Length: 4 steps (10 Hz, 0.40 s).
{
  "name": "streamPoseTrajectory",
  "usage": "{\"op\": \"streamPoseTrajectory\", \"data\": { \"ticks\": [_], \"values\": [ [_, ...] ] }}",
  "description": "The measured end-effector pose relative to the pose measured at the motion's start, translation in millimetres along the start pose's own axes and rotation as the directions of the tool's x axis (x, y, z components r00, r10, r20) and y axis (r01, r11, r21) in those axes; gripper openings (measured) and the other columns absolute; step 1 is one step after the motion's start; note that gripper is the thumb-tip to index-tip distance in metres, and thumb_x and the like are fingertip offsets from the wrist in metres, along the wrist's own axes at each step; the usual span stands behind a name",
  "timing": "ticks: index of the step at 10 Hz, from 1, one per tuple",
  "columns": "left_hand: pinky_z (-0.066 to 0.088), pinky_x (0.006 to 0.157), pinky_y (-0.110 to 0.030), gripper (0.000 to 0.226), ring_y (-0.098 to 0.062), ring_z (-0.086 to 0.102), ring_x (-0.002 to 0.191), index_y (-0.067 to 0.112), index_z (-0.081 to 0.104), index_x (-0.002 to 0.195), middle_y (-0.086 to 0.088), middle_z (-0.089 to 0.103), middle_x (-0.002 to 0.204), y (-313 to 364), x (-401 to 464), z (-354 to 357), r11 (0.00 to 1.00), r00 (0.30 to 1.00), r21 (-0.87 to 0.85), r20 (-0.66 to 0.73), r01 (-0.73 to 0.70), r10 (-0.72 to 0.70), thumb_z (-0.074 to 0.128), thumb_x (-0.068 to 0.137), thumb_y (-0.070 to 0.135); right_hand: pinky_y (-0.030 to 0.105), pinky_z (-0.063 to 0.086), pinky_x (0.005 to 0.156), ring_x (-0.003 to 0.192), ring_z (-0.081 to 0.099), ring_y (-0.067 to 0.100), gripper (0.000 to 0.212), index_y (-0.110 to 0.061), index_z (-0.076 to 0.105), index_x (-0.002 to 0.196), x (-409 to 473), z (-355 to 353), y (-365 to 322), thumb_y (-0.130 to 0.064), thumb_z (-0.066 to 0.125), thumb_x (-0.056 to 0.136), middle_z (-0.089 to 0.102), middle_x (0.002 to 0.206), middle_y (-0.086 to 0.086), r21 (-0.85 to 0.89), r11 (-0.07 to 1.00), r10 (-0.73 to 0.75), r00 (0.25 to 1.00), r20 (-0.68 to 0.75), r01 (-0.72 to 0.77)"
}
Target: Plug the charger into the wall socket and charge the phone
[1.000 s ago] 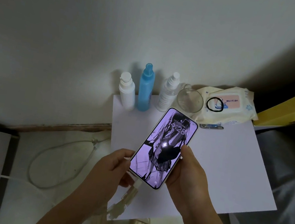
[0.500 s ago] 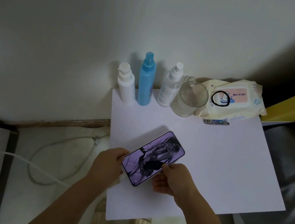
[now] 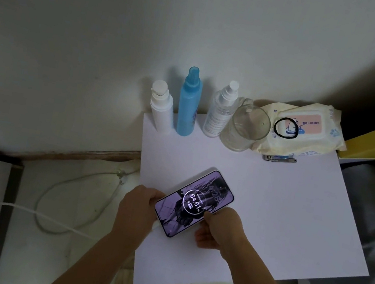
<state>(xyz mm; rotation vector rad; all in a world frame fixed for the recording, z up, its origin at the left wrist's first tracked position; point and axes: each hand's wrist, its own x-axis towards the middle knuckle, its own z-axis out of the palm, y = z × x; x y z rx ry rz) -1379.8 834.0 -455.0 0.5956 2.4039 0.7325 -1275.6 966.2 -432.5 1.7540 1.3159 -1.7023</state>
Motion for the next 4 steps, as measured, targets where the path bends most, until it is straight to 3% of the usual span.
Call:
{"op": "streamPoseTrajectory", "data": {
  "ticks": [1,2,4],
  "values": [
    [0.025,0.059,-0.016,0.018,-0.012,0.050,0.077,0.012,0.071,0.094,-0.011,0.069,0.089,-2.4,2.0,1.2,1.000,1.000,0.007,0.005,0.012,-0.012,0.062,0.079,0.012,0.029,0.054,0.041,0.039,0.056,0.023,0.037,0.000,0.055,0.060,1.5,-1.1,0.5,-0.013,0.048,0.094,0.058,0.053,0.016,-0.041,0.999,-0.004,1.000,-0.012,0.003],
    [0.033,0.072,-0.018,0.021,-0.018,0.057,0.086,0.010,0.064,0.103,-0.012,0.066,0.101,-1.2,-0.2,-2.1,0.998,0.999,0.030,0.007,0.051,-0.051,0.050,0.087,0.012,0.029,0.053,0.048,0.042,0.054,0.022,0.035,-0.004,0.054,0.063,-4.3,-3.5,4.0,-0.016,0.045,0.095,0.059,0.057,0.014,-0.153,0.988,-0.034,0.999,-0.010,0.032],
    [0.043,0.077,-0.025,0.024,-0.019,0.058,0.090,0.013,0.056,0.108,-0.010,0.059,0.108,10.9,-19.9,-36.0,0.980,0.995,0.190,0.077,0.050,-0.066,0.042,0.089,0.011,0.030,0.046,0.064,0.066,0.056,0.023,0.018,-0.006,0.055,0.081,-34.5,-14.5,13.0,-0.007,0.039,0.089,0.064,0.083,0.015,-0.482,0.854,-0.212,0.977,0.018,0.194]
  ]
}}
